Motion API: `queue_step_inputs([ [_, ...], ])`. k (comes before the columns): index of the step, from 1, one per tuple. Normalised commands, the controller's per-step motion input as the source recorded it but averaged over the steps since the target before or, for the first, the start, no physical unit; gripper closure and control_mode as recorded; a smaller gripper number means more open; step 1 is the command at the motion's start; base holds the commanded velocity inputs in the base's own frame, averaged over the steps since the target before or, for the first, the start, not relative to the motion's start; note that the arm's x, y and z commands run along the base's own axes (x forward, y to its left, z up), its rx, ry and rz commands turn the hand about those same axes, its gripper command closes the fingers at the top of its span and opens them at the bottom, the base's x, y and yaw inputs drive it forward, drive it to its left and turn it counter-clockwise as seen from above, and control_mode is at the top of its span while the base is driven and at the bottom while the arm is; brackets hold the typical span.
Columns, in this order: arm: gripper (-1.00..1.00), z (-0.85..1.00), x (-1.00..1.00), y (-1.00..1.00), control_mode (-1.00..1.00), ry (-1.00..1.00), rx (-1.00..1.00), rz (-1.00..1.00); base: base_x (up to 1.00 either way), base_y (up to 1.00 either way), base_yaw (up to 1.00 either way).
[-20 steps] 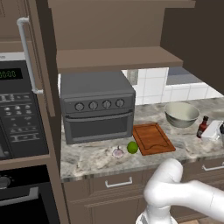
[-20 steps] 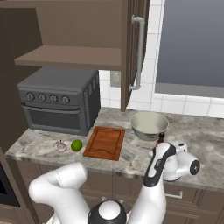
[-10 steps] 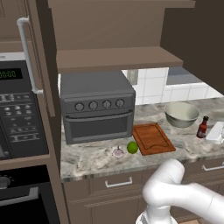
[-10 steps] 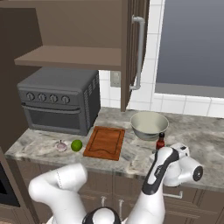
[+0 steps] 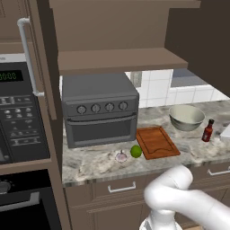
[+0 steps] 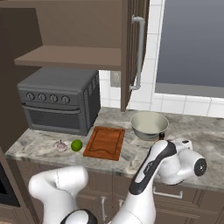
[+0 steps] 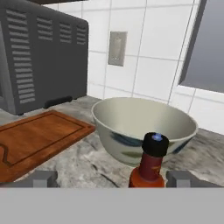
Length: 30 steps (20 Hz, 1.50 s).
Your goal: Open the cabinet. Place the bowl and condiment on the counter. Then place the lime and garlic on the cutting board.
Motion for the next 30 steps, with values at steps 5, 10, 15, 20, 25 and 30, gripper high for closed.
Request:
queue_step_inputs([
  [5,-1.00,0.16,-0.69,0.06,-1.00,0.01,-0.01,-0.14,0.00,0.00,0.00],
  [10,-1.00,0.22,-0.80,0.22,-1.00,0.00,-0.04,-0.12,0.00,0.00,0.00],
  [15,-1.00,0.44,-0.58,0.39,-1.00,0.00,-0.08,-0.04,0.00,0.00,0.00],
  [20,-1.00,0.35,-0.50,0.61,-1.00,0.00,-0.16,0.00,0.00,0.00,0.00],
  [25,-1.00,0.26,-0.36,0.65,-1.00,0.00,-0.20,0.00,0.00,0.00,0.00],
  [30,-1.00,0.30,-0.23,0.64,-1.00,0.00,-0.20,0.00,0.00,0.00,0.00],
])
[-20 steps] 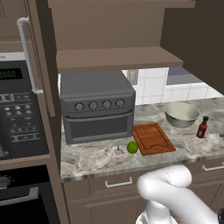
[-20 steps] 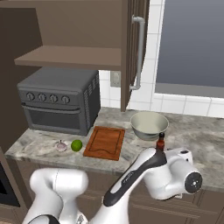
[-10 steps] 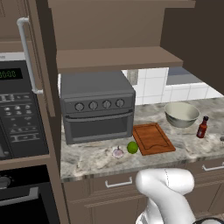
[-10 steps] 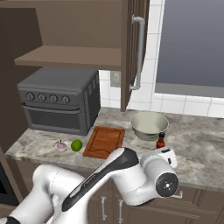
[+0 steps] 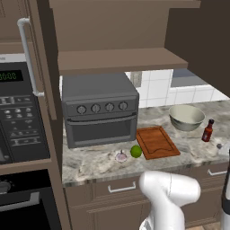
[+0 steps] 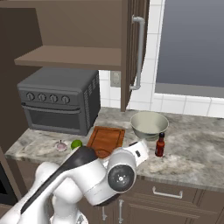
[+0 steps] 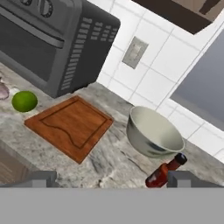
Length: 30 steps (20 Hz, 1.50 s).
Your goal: Open the cabinet. Place the bowl and condiment on the counter. Then place the lime and garlic on the cutting board.
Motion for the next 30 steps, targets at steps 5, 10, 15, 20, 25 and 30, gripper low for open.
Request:
queue_step_inputs([
  [5,-1.00,0.21,-0.10,0.66,-1.00,0.08,-0.23,0.00,0.00,0.00,0.00],
  [10,-1.00,0.19,-0.02,0.62,-1.00,0.11,-0.23,0.01,0.00,0.00,0.00],
  [15,-1.00,0.08,0.00,0.55,-1.00,0.11,-0.21,0.04,0.00,0.00,0.00],
  [20,-1.00,0.01,0.00,0.47,-1.00,0.05,-0.17,0.08,0.00,0.00,0.00],
  [25,-1.00,-0.05,0.00,0.49,-1.00,0.00,-0.17,0.11,0.00,0.00,0.00],
  [30,-1.00,-0.27,0.05,0.46,-1.00,0.01,-0.16,0.32,0.00,0.00,0.00],
])
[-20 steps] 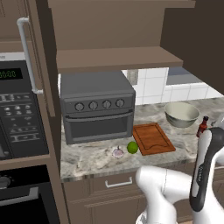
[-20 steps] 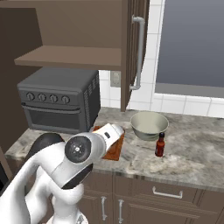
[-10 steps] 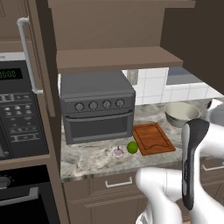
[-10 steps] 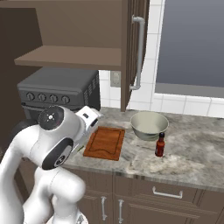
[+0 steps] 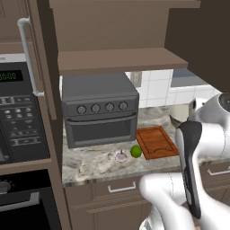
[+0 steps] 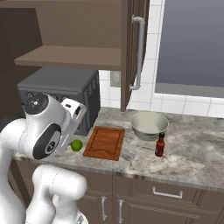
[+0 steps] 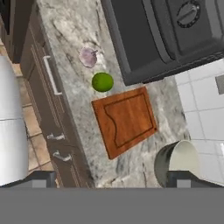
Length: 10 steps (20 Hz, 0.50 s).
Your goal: Open the cabinet. Place the bowl and condiment on the counter. Then place the lime and garlic on the cutting board.
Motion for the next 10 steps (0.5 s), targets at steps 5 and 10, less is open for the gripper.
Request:
queue_step_inputs([
  [5,-1.00,-0.16,0.01,0.35,-1.00,0.09,-0.17,0.39,0.00,0.00,0.00],
  [10,-1.00,-0.11,0.06,0.30,-1.00,0.07,-0.17,0.39,0.00,0.00,0.00],
])
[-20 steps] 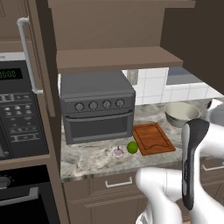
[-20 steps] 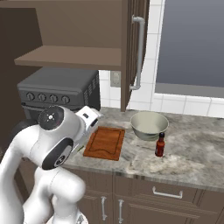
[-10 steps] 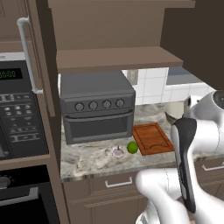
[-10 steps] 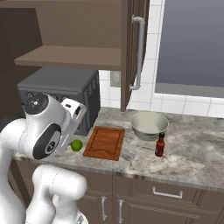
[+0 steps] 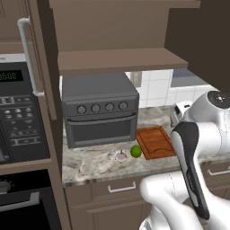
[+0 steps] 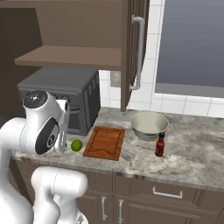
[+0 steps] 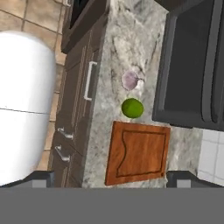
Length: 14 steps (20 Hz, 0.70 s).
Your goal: Open the cabinet. Place the bowl and condiment on the counter. Then place the lime and garlic on the cutting board.
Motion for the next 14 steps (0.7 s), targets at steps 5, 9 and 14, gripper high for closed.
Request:
queue_step_inputs([
  [5,-1.00,0.00,0.19,0.07,-1.00,-0.04,-0.09,0.27,0.00,0.00,0.00],
  [9,-1.00,0.00,0.40,0.01,-1.00,-0.02,0.00,0.38,0.00,0.00,0.00],
  [14,-1.00,-0.03,0.22,0.27,-1.00,0.11,-0.14,0.31,0.00,0.00,0.00],
])
